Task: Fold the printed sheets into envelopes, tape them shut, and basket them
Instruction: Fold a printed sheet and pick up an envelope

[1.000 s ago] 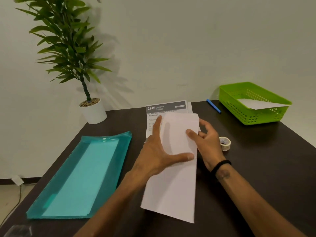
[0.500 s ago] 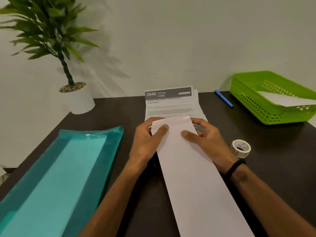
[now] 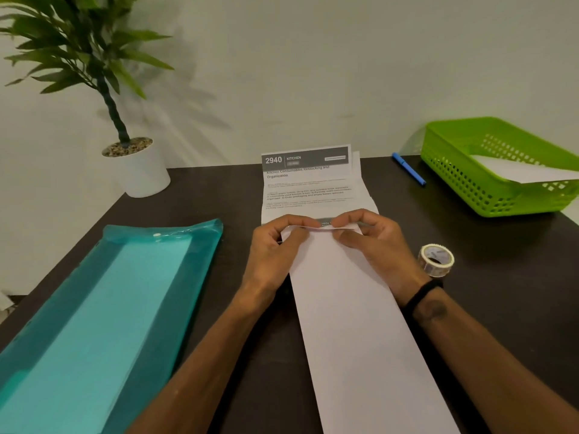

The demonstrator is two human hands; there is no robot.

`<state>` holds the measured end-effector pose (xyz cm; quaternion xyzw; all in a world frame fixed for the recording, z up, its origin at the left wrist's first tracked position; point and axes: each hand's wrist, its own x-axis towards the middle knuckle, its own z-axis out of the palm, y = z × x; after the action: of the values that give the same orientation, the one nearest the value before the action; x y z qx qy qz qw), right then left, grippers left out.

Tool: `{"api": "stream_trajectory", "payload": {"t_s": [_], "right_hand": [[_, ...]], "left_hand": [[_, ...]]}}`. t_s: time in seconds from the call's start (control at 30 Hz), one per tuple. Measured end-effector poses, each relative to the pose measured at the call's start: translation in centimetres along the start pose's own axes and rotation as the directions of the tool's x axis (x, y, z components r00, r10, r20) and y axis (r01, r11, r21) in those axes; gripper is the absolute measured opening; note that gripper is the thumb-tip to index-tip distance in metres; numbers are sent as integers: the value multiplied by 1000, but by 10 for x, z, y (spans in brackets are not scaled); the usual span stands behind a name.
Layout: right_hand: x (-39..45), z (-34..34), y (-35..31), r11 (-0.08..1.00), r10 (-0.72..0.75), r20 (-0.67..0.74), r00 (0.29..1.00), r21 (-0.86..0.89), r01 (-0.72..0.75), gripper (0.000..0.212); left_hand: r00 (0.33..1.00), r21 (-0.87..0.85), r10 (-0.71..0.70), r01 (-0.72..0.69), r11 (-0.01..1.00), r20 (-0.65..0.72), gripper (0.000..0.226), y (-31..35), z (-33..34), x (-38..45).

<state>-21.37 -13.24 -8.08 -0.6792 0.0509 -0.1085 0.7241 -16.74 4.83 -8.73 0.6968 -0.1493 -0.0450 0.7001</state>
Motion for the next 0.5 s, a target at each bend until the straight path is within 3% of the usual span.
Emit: {"api": "stream_trajectory", "payload": {"t_s": [0.5], "right_hand": [[-2, -3, -3, 998, 30, -165, 986, 54, -21, 18]], "left_hand": [[1000, -100, 7, -7, 995, -1, 26, -2, -1, -1]]}}
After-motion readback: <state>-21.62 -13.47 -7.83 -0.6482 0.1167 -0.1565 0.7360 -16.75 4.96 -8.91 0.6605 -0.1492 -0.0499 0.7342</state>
